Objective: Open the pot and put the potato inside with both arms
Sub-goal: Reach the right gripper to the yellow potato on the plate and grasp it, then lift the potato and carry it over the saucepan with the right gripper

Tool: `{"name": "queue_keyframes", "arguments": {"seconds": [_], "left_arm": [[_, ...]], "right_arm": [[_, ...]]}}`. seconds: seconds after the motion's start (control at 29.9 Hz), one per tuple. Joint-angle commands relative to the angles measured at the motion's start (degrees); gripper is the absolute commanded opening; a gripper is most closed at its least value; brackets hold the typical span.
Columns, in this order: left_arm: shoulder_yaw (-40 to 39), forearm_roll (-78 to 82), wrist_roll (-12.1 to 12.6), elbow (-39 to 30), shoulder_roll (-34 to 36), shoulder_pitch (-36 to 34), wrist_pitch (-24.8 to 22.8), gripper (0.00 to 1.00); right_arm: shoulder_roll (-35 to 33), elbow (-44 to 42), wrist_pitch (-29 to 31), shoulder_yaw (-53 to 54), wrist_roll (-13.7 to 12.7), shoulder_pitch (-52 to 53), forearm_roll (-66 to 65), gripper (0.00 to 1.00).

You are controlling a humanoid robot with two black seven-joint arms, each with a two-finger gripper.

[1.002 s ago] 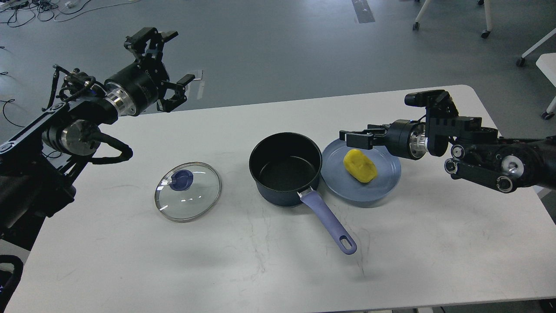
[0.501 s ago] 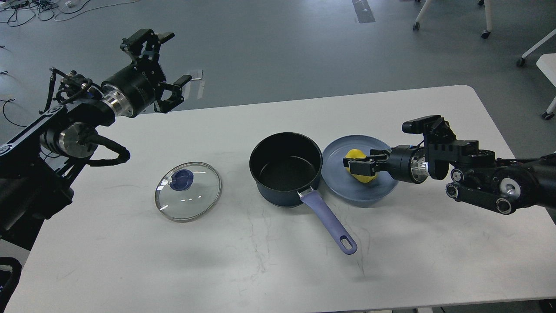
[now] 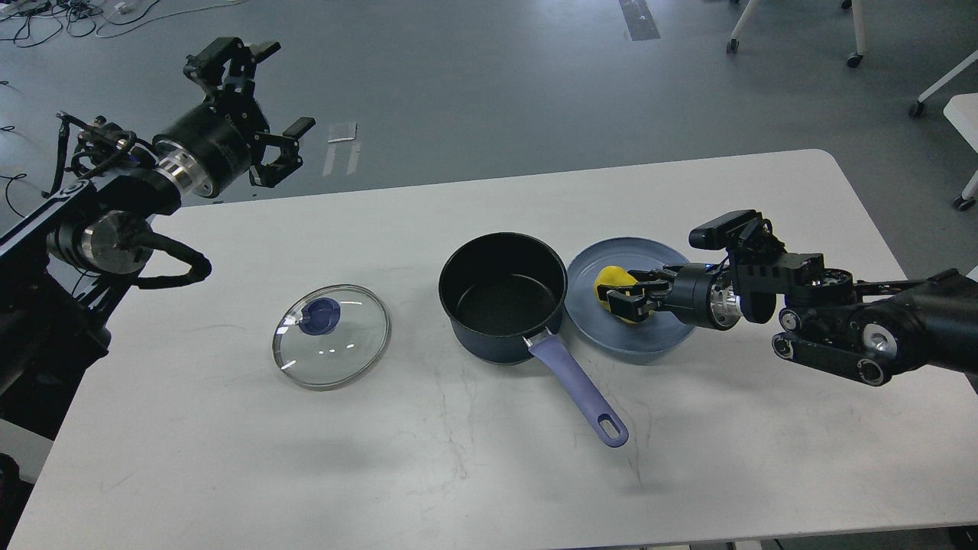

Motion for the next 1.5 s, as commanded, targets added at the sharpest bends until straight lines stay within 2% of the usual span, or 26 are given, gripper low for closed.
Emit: {"name": "queue_keyframes", "arguments": {"seconds": [0.0, 0.07, 0.17, 0.37, 0.67, 0.84, 1.0, 1.2, 1.37, 1.47], "left_arm": [[-0.2, 0.0, 0.1, 0.0, 0.5, 0.0, -0.1, 0.98], [-0.2, 0.0, 0.1, 0.0, 0.5, 0.0, -0.1, 0.98], [-0.2, 0.0, 0.1, 0.0, 0.5, 0.0, 0.0, 0.98], [-0.2, 0.1, 0.1, 0.0, 0.4, -0.4, -0.2, 0.98], [-0.1, 0.1, 0.1, 0.0, 0.2, -0.6, -0.4, 0.98], [-0.1, 0.1, 0.1, 0.0, 0.2, -0.6, -0.5, 0.98], [-0.2, 0.1, 0.1, 0.0, 0.3, -0.6, -0.6, 0.98], [-0.3, 0.0, 0.2, 0.0, 1.2, -0.6, -1.3, 0.98], [-0.3, 0.0, 0.2, -0.1, 1.5, -0.7, -1.2, 0.98], [-0.3, -0.1, 0.1, -0.1, 1.7, -0.7, -1.2, 0.98]], "right_arm": [[0.1, -0.1, 0.0, 0.0, -0.2, 0.3, -0.8, 0.19], [0.1, -0.2, 0.0, 0.0, -0.2, 0.6, -0.9, 0.18], [0.0, -0.2, -0.1, 0.0, -0.2, 0.7, -0.8, 0.00], [-1.2, 0.4, -0.2, 0.1, -0.3, 1.2, -0.7, 0.00], [-9.2, 6.4, -1.5, 0.6, -0.1, 5.7, -0.8, 0.00], [-10.6, 8.3, -1.5, 0.2, 0.0, 9.6, -1.0, 0.00], [-6.9, 8.1, -1.5, 0.1, 0.1, 14.4, -1.0, 0.00], [2.0, 5.9, -1.1, -0.5, 0.2, 17.1, -0.9, 0.00], [8.4, 2.3, -1.1, -5.7, 0.2, 16.9, -0.8, 0.00], [9.2, 2.2, -1.3, -7.3, 0.4, 16.1, -0.8, 0.16]]}}
